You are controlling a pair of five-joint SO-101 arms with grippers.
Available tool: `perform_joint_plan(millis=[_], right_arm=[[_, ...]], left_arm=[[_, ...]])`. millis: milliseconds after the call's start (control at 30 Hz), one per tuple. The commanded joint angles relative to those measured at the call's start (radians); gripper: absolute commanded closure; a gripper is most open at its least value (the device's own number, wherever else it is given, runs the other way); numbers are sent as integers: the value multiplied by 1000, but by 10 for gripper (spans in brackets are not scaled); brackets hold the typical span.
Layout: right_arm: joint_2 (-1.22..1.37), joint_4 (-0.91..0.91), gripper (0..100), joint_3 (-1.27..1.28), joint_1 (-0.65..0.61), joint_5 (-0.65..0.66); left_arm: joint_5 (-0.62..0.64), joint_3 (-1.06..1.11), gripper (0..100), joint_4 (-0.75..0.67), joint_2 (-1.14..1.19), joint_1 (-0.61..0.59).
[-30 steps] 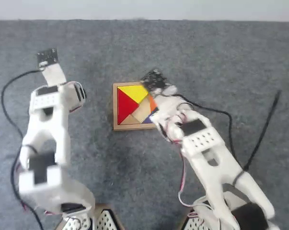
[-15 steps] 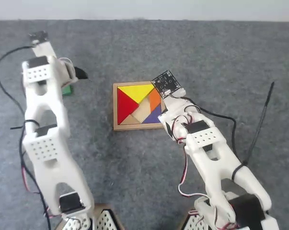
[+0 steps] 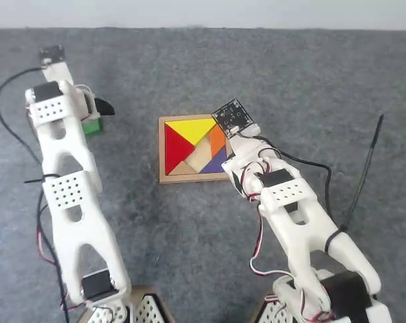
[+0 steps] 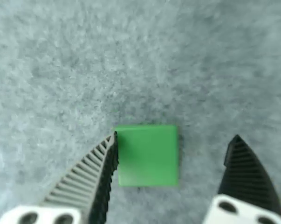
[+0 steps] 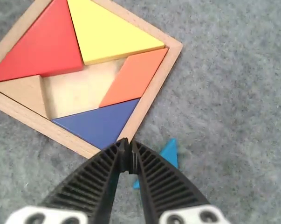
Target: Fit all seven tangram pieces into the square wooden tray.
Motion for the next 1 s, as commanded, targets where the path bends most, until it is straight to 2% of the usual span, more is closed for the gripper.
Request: perform_joint_plan(millis=[0,300,467,733,967], right_arm=[[-4,-13,991,-71,12,11],[-4,-15,991,-71,12,11],[-2,-15,991,-71,12,11],[-2,-16,991,-71,12,11],[-2,-15,991,-71,12,11]], left_arm=[[-3,-145,652,3,60,-29],[-37,-191,652,-43,166,-15],[-32,-196,728,-34,181,-17],[-74,-254,739,158,149,-11],[-80,-248,779,238,153,-17]])
